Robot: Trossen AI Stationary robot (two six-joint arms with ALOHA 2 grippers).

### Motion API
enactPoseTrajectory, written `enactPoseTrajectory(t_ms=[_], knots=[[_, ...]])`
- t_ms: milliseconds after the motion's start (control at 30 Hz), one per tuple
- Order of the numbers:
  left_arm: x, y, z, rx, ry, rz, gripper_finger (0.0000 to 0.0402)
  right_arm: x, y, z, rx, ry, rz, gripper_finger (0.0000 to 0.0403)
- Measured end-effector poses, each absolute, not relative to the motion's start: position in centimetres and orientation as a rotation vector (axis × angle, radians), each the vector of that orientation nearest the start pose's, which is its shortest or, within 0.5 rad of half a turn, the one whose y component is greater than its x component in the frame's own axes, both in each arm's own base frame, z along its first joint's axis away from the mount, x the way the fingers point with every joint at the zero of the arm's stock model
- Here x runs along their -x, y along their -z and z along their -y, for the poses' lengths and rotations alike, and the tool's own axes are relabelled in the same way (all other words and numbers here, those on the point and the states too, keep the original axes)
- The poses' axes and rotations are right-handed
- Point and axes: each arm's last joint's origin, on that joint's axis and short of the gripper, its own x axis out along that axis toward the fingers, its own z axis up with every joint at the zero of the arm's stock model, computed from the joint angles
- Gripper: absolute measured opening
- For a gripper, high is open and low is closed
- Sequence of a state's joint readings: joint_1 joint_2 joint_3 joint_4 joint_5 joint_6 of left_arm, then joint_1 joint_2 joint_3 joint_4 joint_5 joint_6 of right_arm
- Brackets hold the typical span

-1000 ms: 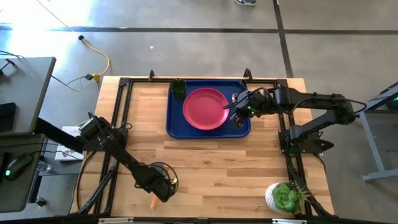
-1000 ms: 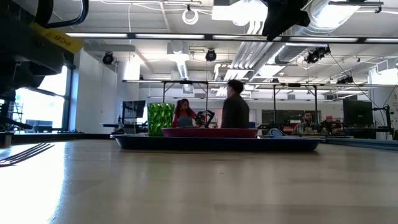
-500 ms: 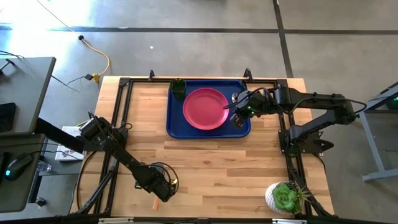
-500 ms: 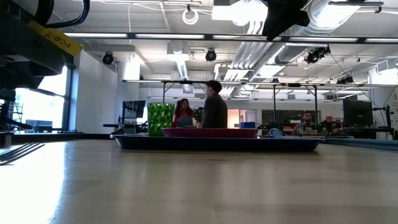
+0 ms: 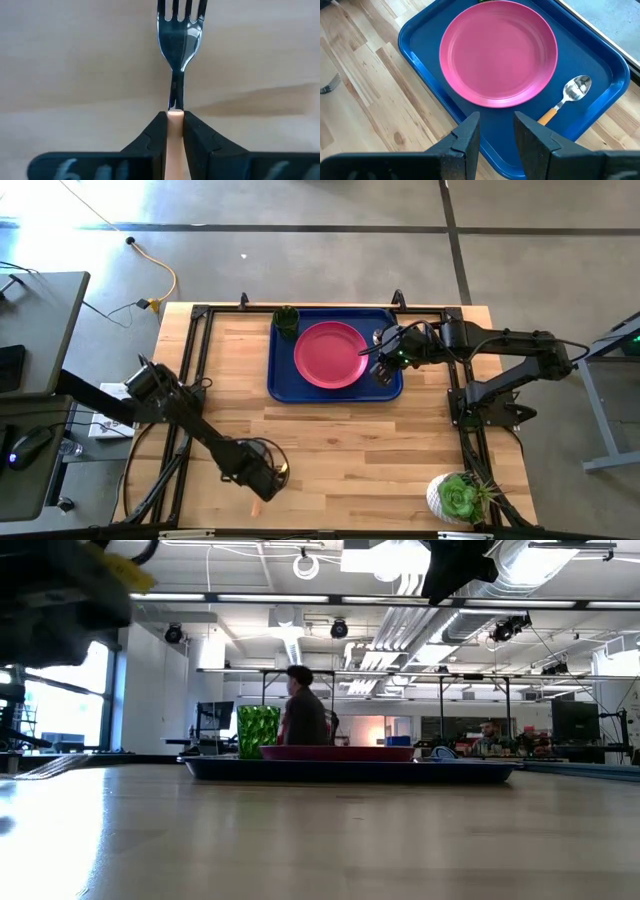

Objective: Pick and place plate/cup/fork/spoon on tray
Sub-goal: Put the orange fork on the blue tray

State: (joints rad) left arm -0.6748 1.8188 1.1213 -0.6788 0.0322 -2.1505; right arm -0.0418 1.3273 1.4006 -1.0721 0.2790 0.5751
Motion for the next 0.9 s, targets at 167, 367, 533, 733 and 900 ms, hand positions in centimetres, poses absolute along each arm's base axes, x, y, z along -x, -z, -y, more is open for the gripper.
enactPoseTrajectory(t_ms=[167,367,533,733,900], knots=[[-27.6,-16.8,19.2,1.358,-0.869,-1.052,0.0033,-24.8,-35.7,1.8,-0.404,0.567,-0.878,0.011],[-30.6,-17.8,16.4,1.362,-0.772,-0.851,0.0034,-24.8,-35.7,1.8,-0.403,0.569,-0.876,0.011],[-33.1,-18.6,14.2,1.369,-0.657,-0.716,0.0035,-24.8,-36.1,2.0,-0.413,0.564,-0.836,0.011],[-35.4,-20.9,11.6,1.287,-0.58,-0.674,0.0036,-24.0,-37.1,2.4,-0.43,0.564,-0.766,0.011],[-36.9,-23.4,9.4,1.182,-0.571,-0.665,0.0036,-23.1,-37.8,2.9,-0.445,0.577,-0.724,0.011]])
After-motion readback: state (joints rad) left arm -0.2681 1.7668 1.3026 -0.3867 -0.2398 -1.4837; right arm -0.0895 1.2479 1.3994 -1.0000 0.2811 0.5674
